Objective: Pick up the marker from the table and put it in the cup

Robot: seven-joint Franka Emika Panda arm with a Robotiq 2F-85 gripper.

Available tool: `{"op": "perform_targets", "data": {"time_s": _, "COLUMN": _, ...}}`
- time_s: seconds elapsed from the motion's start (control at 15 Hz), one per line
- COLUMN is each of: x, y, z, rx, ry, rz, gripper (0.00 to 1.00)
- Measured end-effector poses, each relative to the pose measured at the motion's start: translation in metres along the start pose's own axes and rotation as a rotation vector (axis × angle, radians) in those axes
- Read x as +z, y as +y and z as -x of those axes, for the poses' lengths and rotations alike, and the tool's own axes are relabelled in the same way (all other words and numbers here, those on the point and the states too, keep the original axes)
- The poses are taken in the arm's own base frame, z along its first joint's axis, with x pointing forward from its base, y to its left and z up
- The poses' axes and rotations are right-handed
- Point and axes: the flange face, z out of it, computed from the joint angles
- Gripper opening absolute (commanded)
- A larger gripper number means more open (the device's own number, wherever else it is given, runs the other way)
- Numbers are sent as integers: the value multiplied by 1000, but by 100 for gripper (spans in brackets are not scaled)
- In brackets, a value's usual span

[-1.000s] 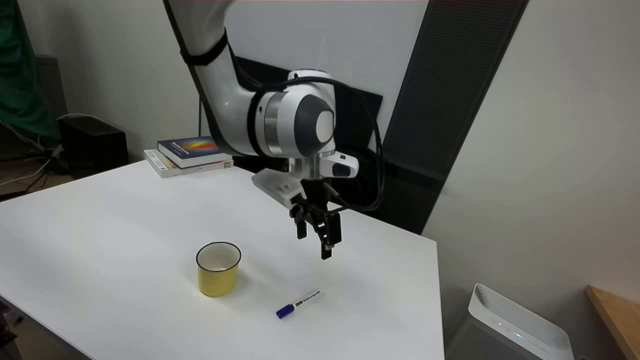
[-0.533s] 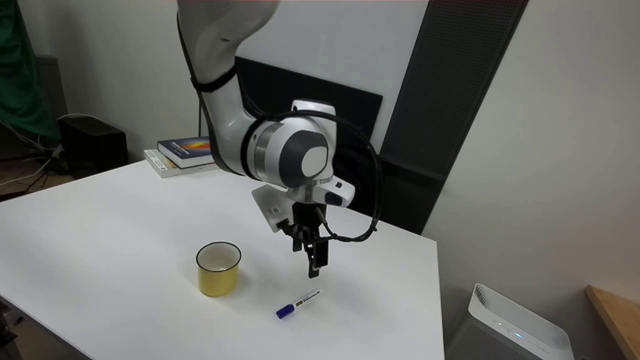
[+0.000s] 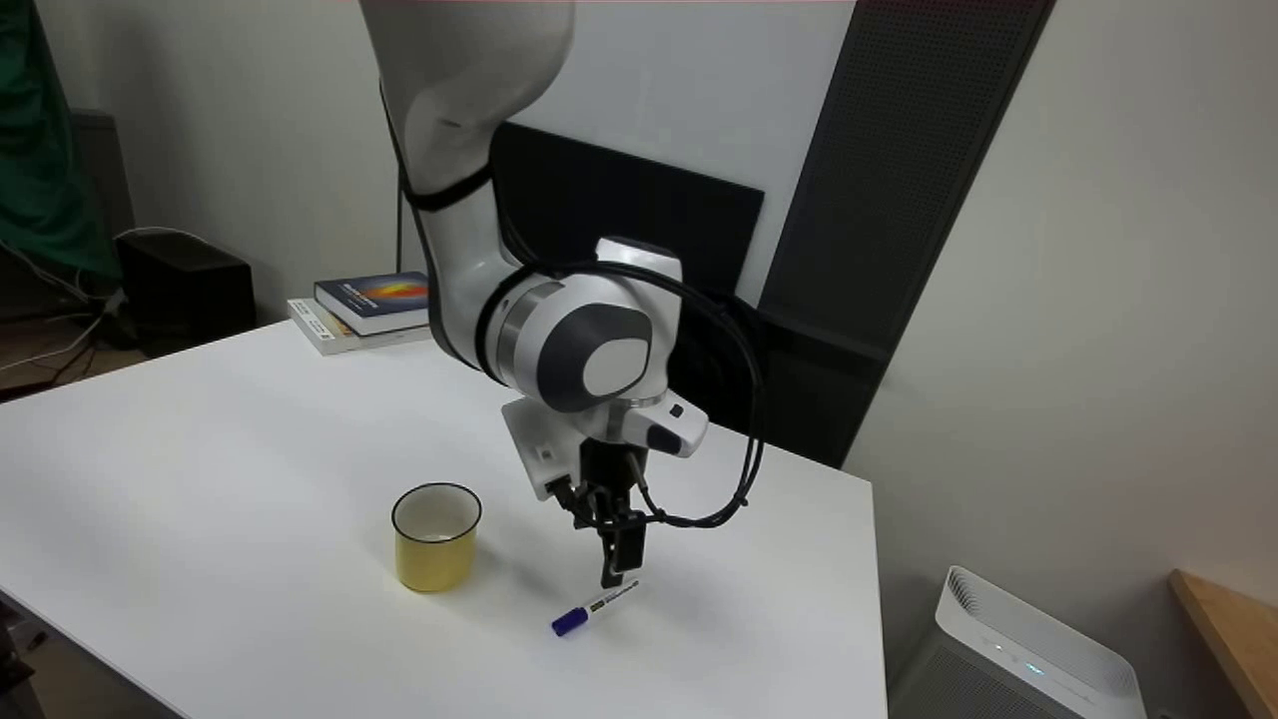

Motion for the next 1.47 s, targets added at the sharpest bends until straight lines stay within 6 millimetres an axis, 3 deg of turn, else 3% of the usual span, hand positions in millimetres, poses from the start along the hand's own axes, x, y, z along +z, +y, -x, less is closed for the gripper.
{"op": "perform_targets", "data": {"time_s": 0.67, "x": 4, "y": 1, "z": 2, "rx": -16, "ry": -12, "rz": 1, "gripper": 100}}
{"op": "perform_targets", "data": {"time_s": 1.07, "x": 18, "y": -1, "z": 8, "rx": -34, "ry": -62, "rz": -54, "gripper": 100}}
{"op": "perform_targets", "data": {"time_s": 1.47, "x": 42, "y": 3, "z": -8, "rx": -93, "ry": -70, "rz": -54, "gripper": 100}}
